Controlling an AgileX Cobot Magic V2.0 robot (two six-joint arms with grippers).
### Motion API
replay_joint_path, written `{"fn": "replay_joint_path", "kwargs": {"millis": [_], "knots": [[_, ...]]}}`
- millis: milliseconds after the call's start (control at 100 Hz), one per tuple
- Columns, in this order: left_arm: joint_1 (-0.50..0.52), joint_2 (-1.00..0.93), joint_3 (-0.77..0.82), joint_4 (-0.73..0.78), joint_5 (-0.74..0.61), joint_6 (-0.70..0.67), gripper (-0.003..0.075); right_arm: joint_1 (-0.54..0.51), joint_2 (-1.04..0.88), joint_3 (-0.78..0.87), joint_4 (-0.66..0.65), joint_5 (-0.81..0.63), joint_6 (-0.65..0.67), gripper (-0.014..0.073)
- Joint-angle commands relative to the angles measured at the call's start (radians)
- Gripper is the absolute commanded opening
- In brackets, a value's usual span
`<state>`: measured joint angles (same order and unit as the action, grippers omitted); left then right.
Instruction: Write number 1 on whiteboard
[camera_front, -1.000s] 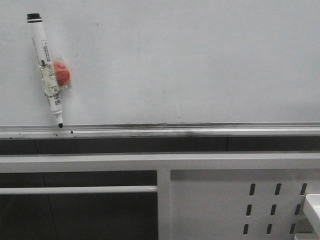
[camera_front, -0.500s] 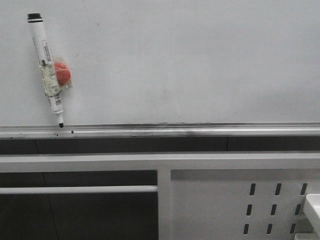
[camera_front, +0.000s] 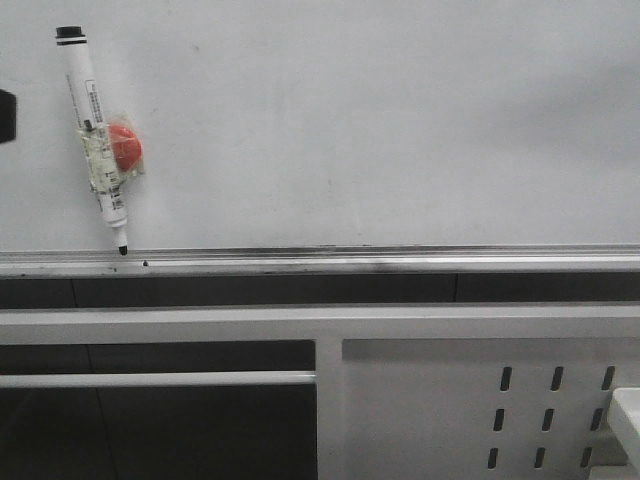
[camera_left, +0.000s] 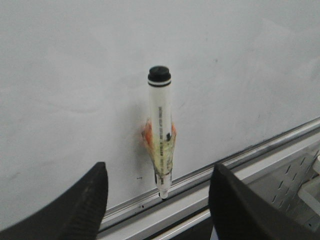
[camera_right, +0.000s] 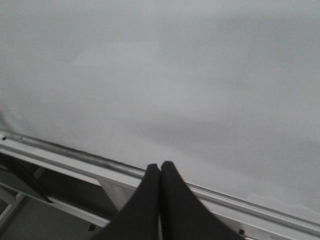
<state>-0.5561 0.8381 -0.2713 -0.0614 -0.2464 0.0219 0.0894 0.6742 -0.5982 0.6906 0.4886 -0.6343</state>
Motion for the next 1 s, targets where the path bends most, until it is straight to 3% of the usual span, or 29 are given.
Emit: {"fn": "replay_joint_path", "kwargs": {"millis": [0, 290, 700, 990], "knots": [[-0.010, 0.082, -0.017, -0.023, -0.199, -0.009, 0.0411, 0.071, 0.013, -0.039, 0.025, -0.115, -0.028, -0.0069], [-0.044, 0.308, 0.030, -0.050, -0.485, -0.133, 0.0411, 0.213, 0.013, -0.043, 0.022, -0.211, -0.028, -0.0069], [-0.149, 0.603, 0.082, -0.172, -0.971, -0.191, 0.0410, 0.217, 0.013, -0.043, 0.022, -0.224, -0.028, -0.0069], [-0.149, 0.743, 0.082, -0.176, -1.114, -0.273, 0.0407, 0.217, 0.013, -0.043, 0.022, -0.236, -0.028, -0.0069]]}}
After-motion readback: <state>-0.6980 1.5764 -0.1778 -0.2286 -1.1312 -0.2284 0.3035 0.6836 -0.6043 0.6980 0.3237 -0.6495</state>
